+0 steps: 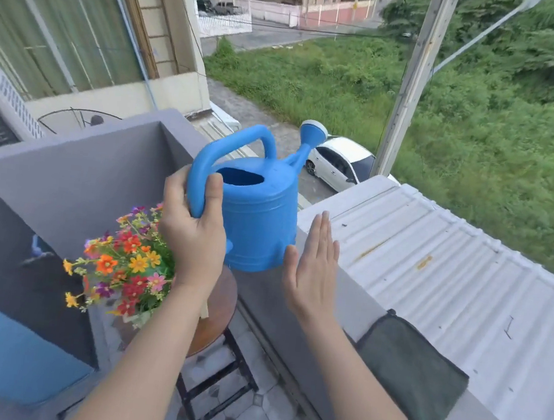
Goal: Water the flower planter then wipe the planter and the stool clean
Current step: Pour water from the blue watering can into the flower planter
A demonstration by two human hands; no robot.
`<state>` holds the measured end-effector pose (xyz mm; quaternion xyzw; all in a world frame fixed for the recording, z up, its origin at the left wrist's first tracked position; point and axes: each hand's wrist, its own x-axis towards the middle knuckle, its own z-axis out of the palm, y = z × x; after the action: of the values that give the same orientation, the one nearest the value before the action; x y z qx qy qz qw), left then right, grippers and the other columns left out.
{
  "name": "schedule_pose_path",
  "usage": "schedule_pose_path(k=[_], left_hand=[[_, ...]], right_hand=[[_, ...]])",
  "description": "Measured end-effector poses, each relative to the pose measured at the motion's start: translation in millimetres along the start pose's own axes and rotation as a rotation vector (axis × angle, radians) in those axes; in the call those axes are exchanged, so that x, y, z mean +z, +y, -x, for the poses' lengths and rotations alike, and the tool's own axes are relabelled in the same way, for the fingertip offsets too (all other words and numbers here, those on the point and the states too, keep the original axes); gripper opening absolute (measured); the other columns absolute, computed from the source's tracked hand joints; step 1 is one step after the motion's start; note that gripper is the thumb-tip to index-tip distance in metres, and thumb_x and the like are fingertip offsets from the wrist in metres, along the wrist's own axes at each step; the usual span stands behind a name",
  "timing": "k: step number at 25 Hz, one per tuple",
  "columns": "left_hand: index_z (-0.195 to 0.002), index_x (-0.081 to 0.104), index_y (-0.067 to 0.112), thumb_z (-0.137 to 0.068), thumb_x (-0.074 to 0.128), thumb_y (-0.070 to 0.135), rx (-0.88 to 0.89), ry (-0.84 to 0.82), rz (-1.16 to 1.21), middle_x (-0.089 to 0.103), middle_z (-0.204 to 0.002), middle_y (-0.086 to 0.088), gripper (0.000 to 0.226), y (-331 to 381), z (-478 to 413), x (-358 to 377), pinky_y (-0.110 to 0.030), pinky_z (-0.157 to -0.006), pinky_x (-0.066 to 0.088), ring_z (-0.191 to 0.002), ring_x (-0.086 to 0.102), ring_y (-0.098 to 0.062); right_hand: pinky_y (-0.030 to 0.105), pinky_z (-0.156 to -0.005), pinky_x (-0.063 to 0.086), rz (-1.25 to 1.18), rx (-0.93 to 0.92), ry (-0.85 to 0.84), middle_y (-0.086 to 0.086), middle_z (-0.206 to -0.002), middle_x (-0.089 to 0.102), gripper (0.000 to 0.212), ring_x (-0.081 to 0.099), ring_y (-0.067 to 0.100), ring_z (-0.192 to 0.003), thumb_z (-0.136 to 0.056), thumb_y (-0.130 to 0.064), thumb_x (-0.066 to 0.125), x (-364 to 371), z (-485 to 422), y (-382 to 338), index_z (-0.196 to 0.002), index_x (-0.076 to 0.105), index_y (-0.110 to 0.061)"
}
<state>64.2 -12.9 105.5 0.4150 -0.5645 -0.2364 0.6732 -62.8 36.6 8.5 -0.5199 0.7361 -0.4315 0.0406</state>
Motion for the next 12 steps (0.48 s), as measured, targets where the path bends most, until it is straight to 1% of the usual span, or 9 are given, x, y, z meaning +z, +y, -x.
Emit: schedule_pose_path(k=[1,2,4,5,6,8,10,11,12], left_hand=[[-0.098,0.057,0.023,-0.089,0.056,0.042,0.032,0.006,-0.021,0.053,-0.062,0.013,0.022,4.6,-13.5,-16.2,-0.03,-0.058,0.042,-0.058,0.049,-0.015],[-0.097,0.057,0.026,-0.087,0.056,0.044,0.049,0.007,-0.044,0.051,-0.057,0.012,0.02,7.9,-25.8,-33.4,-0.031,-0.057,0.042,-0.056,0.047,-0.016],[-0.095,0.058,0.039,-0.084,0.058,0.049,0.085,0.021,-0.08,0.053,-0.056,0.015,0.015,14.3,-49.0,-76.4,-0.033,-0.059,0.044,-0.056,0.047,-0.014],[-0.097,0.058,0.041,-0.084,0.058,0.049,0.115,0.027,-0.101,0.057,-0.062,0.018,0.015,16.5,-58.3,-98.0,-0.035,-0.064,0.046,-0.06,0.051,-0.012],[-0.103,0.059,0.039,-0.085,0.059,0.046,0.149,0.03,-0.124,0.061,-0.073,0.018,0.019,19.4,-66.1,-119.8,-0.037,-0.072,0.05,-0.069,0.056,-0.011],[-0.113,0.059,0.03,-0.089,0.059,0.036,0.201,0.033,-0.188,0.065,-0.098,0.015,0.025,23.7,-79.8,-162.6,-0.039,-0.091,0.049,-0.092,0.061,-0.011],[-0.117,0.058,0.029,-0.09,0.058,0.034,0.236,0.031,-0.26,0.064,-0.102,0.027,0.028,26.3,-91.7,-198.6,-0.038,-0.098,0.046,-0.101,0.06,-0.01],[-0.117,0.057,0.031,-0.089,0.058,0.036,0.242,0.036,-0.298,0.063,-0.103,0.03,0.028,27.0,-96.3,-217.9,-0.037,-0.098,0.046,-0.102,0.061,-0.011],[-0.117,0.058,0.033,-0.089,0.057,0.037,0.244,0.042,-0.337,0.063,-0.103,0.029,0.028,27.0,-100.6,-235.3,-0.036,-0.098,0.046,-0.1,0.061,-0.011]], right_hand=[[0.025,-0.117,-0.007,-0.038,-0.051,0.009,0.001,-0.158,0.001,0.095,0.002,0.012,-0.147,-0.085,-0.07,-0.008,5.6,-4.7,-22.2,-0.152,0.01,-0.004],[0.025,-0.118,-0.005,-0.073,-0.104,0.015,0.001,-0.157,0.001,0.092,0.002,0.012,-0.146,-0.088,-0.069,-0.004,12.6,-7.2,-42.9,-0.151,0.01,-0.004],[0.026,-0.12,-0.003,-0.134,-0.205,-0.001,0.004,-0.158,0.001,0.087,0.0,0.012,-0.146,-0.091,-0.065,0.003,31.0,-3.8,-87.2,-0.151,0.007,-0.003],[0.025,-0.12,-0.003,-0.159,-0.237,-0.025,0.006,-0.159,0.001,0.085,-0.002,0.011,-0.147,-0.092,-0.064,0.005,41.2,1.3,-106.1,-0.151,0.005,-0.003],[0.022,-0.119,-0.005,-0.182,-0.263,-0.054,0.009,-0.161,0.001,0.085,-0.003,0.011,-0.147,-0.092,-0.064,0.006,52.5,8.6,-123.8,-0.151,0.002,-0.004],[0.018,-0.117,-0.01,-0.228,-0.308,-0.113,0.007,-0.16,-0.004,0.082,-0.005,0.011,-0.147,-0.092,-0.065,0.008,73.6,26.8,-155.5,-0.149,-0.007,-0.009],[0.018,-0.117,-0.011,-0.268,-0.358,-0.137,0.006,-0.158,-0.008,0.081,-0.006,0.012,-0.147,-0.093,-0.064,0.012,91.4,42.7,-180.3,-0.146,-0.013,-0.009],[0.019,-0.117,-0.01,-0.286,-0.383,-0.153,0.005,-0.158,-0.009,0.081,-0.008,0.011,-0.147,-0.093,-0.063,0.014,100.1,51.5,-194.1,-0.146,-0.013,-0.008],[0.02,-0.118,-0.01,-0.3,-0.398,-0.176,0.003,-0.157,-0.011,0.082,-0.012,0.008,-0.146,-0.093,-0.063,0.015,108.0,60.2,-206.7,-0.146,-0.014,-0.008]])
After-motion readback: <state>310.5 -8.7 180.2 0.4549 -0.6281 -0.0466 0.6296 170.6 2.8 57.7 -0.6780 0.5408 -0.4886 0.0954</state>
